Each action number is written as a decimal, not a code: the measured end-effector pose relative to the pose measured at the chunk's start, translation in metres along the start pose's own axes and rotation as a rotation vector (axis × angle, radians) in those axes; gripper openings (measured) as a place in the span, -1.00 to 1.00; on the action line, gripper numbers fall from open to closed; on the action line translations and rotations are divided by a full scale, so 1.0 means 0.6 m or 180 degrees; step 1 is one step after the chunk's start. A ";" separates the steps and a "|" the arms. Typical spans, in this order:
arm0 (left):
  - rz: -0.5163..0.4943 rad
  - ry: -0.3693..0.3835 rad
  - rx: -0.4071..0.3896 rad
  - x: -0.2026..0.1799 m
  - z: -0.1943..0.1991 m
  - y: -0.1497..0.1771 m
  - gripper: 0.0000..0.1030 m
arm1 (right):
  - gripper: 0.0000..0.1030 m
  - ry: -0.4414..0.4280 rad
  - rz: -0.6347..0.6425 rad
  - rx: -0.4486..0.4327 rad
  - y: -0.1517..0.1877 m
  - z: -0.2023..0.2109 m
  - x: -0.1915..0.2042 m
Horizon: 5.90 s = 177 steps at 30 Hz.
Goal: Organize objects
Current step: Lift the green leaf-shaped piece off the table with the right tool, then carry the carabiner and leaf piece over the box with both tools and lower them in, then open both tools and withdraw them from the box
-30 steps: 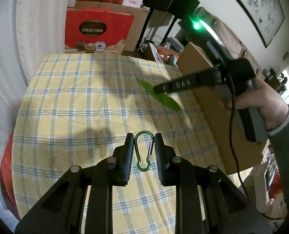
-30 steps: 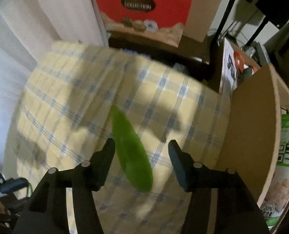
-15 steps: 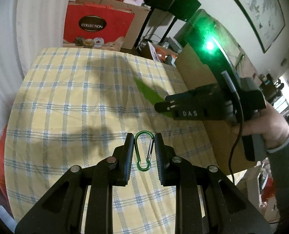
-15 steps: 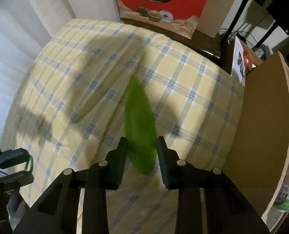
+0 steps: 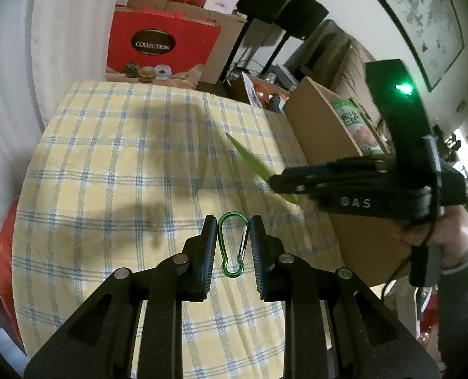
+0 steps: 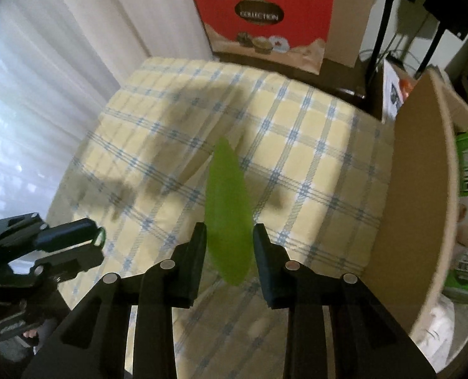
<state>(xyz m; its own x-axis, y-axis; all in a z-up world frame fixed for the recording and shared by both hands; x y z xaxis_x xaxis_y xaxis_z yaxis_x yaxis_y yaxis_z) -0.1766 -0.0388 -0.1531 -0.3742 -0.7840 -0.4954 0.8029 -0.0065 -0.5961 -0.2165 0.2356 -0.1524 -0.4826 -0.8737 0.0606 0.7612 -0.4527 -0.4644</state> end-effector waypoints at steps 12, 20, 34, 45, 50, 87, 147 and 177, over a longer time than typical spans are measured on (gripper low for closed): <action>-0.0058 -0.0154 -0.0033 -0.011 0.003 -0.013 -0.61 | 0.00 0.0324 0.0032 0.0017 0.014 -0.007 -0.015; -0.0047 -0.0113 0.0011 -0.008 -0.003 -0.007 -0.61 | -0.07 0.0435 0.0060 0.0239 0.033 -0.065 -0.019; -0.0008 -0.0076 0.0042 -0.004 -0.008 0.002 -0.61 | -0.42 0.0287 0.0026 0.0045 0.023 -0.046 -0.013; -0.0063 -0.0093 -0.0022 -0.028 0.012 -0.013 -0.61 | -0.42 0.0283 0.0044 -0.0299 -0.004 0.043 -0.014; -0.0117 -0.0234 -0.0102 -0.041 0.020 -0.030 -0.61 | -0.42 0.0316 0.0028 -0.0506 -0.005 0.088 -0.021; -0.0601 -0.0188 -0.0428 -0.284 0.026 -0.076 -0.61 | -0.41 0.0775 -0.0433 -0.1498 0.065 0.333 -0.186; -0.0849 0.0106 -0.0005 -0.432 -0.093 0.025 0.33 | -0.11 0.1006 -0.0920 -0.0987 0.214 0.286 -0.352; -0.0984 -0.0236 -0.0510 -0.308 0.042 -0.022 0.92 | 0.79 0.0973 -0.0617 -0.1519 0.158 0.362 -0.248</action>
<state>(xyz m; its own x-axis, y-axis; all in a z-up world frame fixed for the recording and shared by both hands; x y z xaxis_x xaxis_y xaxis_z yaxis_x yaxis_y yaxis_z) -0.1063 0.0904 -0.0379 -0.5488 -0.8030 -0.2324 0.5718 -0.1578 -0.8051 0.0212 0.2840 -0.0136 -0.7499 -0.6603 -0.0403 0.4024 -0.4069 -0.8201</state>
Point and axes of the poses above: each gripper's, at about its wrist camera, not at the fingertips, and z roughly against the way its jaws point, x to its left, y to its underside, the point moved 10 cm from there along -z, roughly the way its jaws point, and after that the axes turned 7 degrees about -x, right-handed, at the moved point
